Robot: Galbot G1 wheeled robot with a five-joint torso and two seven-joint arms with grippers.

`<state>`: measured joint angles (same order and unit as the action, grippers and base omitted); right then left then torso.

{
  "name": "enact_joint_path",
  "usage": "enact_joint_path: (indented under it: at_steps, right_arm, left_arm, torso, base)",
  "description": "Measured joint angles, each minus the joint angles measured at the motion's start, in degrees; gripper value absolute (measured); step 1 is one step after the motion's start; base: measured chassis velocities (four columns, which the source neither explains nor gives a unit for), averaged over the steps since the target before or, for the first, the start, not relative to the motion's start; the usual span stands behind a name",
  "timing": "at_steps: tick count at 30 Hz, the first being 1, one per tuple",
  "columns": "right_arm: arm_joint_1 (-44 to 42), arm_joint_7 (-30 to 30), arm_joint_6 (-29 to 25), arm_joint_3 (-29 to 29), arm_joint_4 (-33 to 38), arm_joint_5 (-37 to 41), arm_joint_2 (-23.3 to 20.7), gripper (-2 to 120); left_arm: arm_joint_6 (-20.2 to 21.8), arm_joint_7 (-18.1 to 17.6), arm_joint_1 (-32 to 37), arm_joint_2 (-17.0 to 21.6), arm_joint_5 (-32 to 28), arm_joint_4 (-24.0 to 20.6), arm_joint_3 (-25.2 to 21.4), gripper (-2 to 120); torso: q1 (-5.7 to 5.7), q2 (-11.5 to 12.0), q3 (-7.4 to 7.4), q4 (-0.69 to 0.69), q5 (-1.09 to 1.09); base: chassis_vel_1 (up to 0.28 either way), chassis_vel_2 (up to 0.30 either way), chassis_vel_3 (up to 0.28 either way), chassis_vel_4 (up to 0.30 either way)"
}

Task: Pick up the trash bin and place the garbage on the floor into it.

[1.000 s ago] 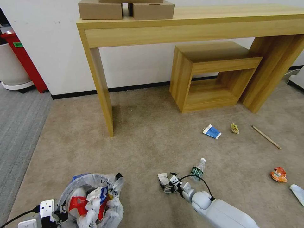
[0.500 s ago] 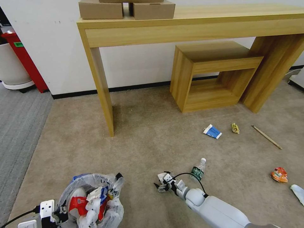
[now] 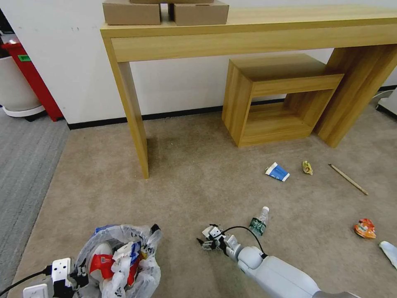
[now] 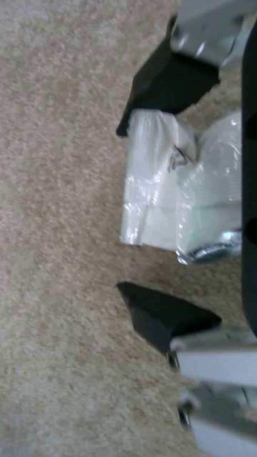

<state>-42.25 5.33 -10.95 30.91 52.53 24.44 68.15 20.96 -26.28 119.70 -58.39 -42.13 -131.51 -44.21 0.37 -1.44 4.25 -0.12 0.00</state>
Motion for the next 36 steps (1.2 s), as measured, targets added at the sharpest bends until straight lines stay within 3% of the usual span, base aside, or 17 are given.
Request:
enact_joint_path:
  at_steps: [4,8,11,21,27,29,36]
  right_arm:
    - [0.77,0.16,-0.49,-0.04,-0.09,0.62,0.12,59]
    - [1.11,0.20,-0.56,-0.12,-0.09,0.90,0.15,49]
    - [1.48,0.20,-0.69,-0.29,0.18,1.20,-0.01,34]
    - [1.90,-1.17,-1.03,-0.08,0.55,0.51,-0.31,0]
    - [1.59,-1.28,-1.20,-0.42,0.05,0.36,-0.60,13]
    - [1.44,-1.11,-1.22,-0.69,0.03,0.36,-0.73,24]
    - [0.84,-1.02,-0.65,-1.24,0.47,0.24,-1.18,47]
  left_arm:
    - [-0.11,-0.14,-0.10,0.31,-0.13,0.07,-0.02,0]
    - [-0.30,-0.20,-0.19,0.37,-0.13,0.19,-0.02,0]
    - [-0.39,-0.23,-0.35,0.31,0.00,0.31,0.26,0]
    - [-0.50,-0.18,-0.98,0.46,0.23,0.91,0.54,0]
    - [-0.51,-0.22,-1.09,0.91,-0.17,1.14,0.39,0]
    - [-0.51,-0.29,-1.15,1.10,-0.41,1.18,0.35,0]
    - [-0.51,-0.67,-1.20,1.37,-0.86,1.17,0.15,0]
  torso:
    - [0.00,0.00,0.00,0.00,0.00]
    - [0.00,0.00,0.00,0.00,0.01]
    - [0.00,0.00,0.00,0.00,0.00]
    - [0.00,0.00,-0.01,0.00,0.00]
    - [0.00,0.00,-0.01,0.00,0.00]
    - [0.00,0.00,-0.01,0.00,0.00]
    - [0.00,0.00,-0.01,0.00,0.01]
  base:
    - [0.000,0.000,0.000,0.000]
    - [0.000,0.000,0.000,0.000]
    - [0.000,0.000,0.000,0.000]
    - [0.000,0.000,0.000,0.000]
    - [0.000,0.000,0.000,0.000]
    - [0.000,0.000,0.000,0.000]
    - [0.000,0.000,0.000,0.000]
